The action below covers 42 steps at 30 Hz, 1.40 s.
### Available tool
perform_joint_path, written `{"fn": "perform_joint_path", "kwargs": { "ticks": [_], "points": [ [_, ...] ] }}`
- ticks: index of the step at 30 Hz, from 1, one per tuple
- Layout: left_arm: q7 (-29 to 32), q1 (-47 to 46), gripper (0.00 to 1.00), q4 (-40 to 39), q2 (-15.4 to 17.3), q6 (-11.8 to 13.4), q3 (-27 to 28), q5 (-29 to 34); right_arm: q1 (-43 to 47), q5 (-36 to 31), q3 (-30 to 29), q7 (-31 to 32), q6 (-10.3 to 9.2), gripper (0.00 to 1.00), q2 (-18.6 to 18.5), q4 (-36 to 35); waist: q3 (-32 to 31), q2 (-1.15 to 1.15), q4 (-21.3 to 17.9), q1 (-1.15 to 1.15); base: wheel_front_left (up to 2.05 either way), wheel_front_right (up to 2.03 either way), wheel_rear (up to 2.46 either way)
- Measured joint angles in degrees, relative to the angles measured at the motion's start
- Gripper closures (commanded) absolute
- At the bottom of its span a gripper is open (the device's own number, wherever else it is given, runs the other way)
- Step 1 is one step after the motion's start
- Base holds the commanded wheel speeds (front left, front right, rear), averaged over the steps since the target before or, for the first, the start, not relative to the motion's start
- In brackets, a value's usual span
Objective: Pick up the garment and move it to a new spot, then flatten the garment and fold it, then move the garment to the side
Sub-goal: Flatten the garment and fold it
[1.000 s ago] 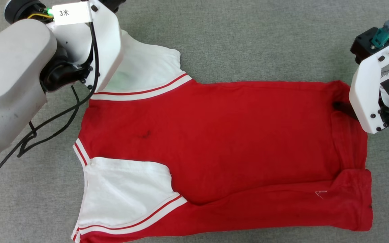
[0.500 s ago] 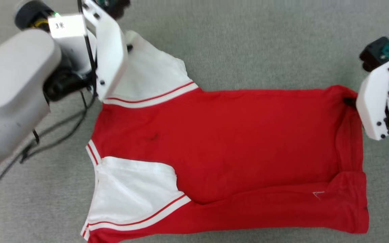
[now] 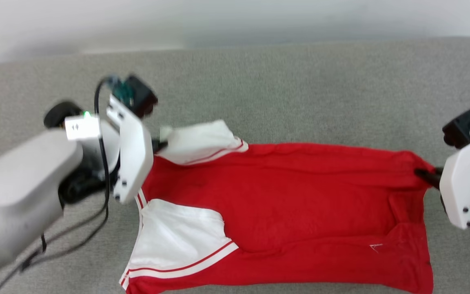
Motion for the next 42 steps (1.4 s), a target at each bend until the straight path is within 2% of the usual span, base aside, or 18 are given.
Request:
{"fn": "perform_joint_path", "kwargs": {
  "ticks": [11,16,23,24,25,26,29,33,38,42],
  "points": [
    [-2.88,15.89,1.00,-6.03,5.02,4.09,-0.42,-2.46,11.89,0.85,0.38,-3.79,0.00,1.00,-1.81,-3.30,-4.98,0.00,0.01,-0.01,0.00,0.00,0.00],
    [-3.22,22.31,1.00,-6.26,5.03,5.06,-0.57,-2.52,16.07,0.57,0.18,-4.43,0.00,1.00,-1.86,-2.36,-4.77,0.00,-0.33,-0.01,0.00,0.00,0.00],
    [-4.64,25.90,1.00,-2.38,3.82,4.52,-0.59,-1.49,18.65,0.10,0.08,-6.28,0.01,1.00,0.46,0.31,-3.69,0.00,-0.61,0.00,0.00,0.00,0.00],
    [-5.67,25.98,1.00,-1.90,3.45,4.64,-0.43,-1.18,18.65,-0.29,-0.21,-6.98,0.01,0.73,0.82,0.85,-3.71,0.00,-0.60,0.00,0.00,0.00,0.00],
    [-6.83,26.05,0.09,-1.53,3.13,4.82,-0.15,-1.02,18.66,-0.59,-0.35,-7.38,0.01,0.00,1.16,1.14,-3.81,0.00,-0.61,0.00,0.00,0.00,0.00],
    [-8.01,26.15,0.00,-1.18,2.85,5.20,0.29,-0.78,18.66,-0.90,-0.52,-7.97,0.00,0.00,1.41,1.18,-3.98,0.00,-0.63,0.00,0.00,0.00,0.00],
    [-12.43,26.29,0.00,-1.40,2.59,6.91,1.27,1.30,18.78,-0.77,-1.96,-9.71,0.00,0.00,1.65,0.10,-4.90,0.00,-0.70,0.00,0.00,0.00,0.00],
    [-21.36,27.08,0.00,-3.27,2.56,11.76,4.09,4.17,20.19,-0.63,-5.37,-11.20,0.01,0.00,0.09,-3.88,-6.47,0.00,-0.72,0.00,0.00,0.00,0.00],
    [-32.79,29.90,0.00,-4.15,2.12,18.35,7.62,6.46,22.59,0.87,-13.47,-12.40,0.00,0.00,-1.46,-8.13,-7.48,0.00,-0.84,0.00,0.00,0.00,0.00],
    [-39.07,32.24,0.00,-4.53,1.09,23.28,10.56,7.82,25.81,3.70,-21.74,-12.89,0.00,0.00,-1.41,-7.59,-7.32,0.00,-0.69,0.00,0.00,0.00,0.00]
  ]
}}
